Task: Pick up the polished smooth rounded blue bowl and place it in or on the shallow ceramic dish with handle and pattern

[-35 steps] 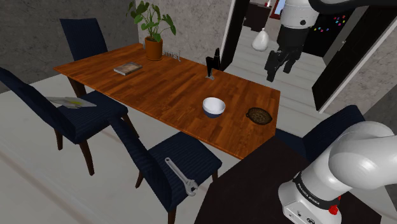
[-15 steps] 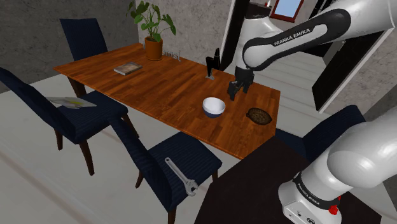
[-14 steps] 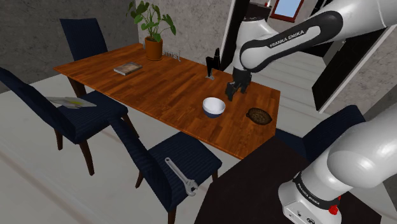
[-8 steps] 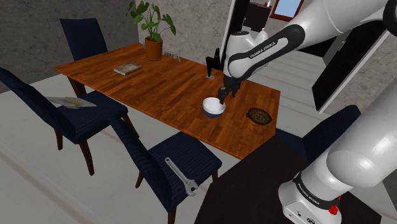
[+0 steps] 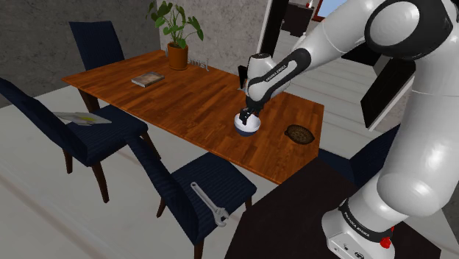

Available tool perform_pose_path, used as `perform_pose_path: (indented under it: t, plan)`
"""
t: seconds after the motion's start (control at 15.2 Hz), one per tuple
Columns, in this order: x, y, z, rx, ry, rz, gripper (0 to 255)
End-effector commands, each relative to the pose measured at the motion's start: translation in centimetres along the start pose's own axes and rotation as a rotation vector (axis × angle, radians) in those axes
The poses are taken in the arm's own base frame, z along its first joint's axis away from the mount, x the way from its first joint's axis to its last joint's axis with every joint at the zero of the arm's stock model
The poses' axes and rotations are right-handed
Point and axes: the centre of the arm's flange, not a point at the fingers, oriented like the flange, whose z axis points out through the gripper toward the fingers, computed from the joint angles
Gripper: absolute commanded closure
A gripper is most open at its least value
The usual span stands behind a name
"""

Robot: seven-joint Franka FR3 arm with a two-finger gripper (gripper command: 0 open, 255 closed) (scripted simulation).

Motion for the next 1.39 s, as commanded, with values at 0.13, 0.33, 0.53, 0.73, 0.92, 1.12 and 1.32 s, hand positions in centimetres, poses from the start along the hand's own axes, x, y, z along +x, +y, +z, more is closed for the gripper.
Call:
perform_pose_path:
  t: [0.13,0.33,0.53,0.73,0.92,1.12,1.32]
  plan:
    - [3.4,0.0,4.1,0.002,0.011,-0.017,0]
    - [5.9,0.0,7.0,0.004,0.019,-0.03,0]
    - [6.9,0.0,8.6,0.005,0.022,-0.035,0]
    - [6.9,0.0,10.2,0.005,0.022,-0.035,0]
    - [6.9,0.0,12.1,0.005,0.022,-0.035,0]
    - [6.9,0.0,12.1,0.005,0.022,-0.035,0]
    - [6.9,0.0,12.1,0.005,0.022,-0.035,0]
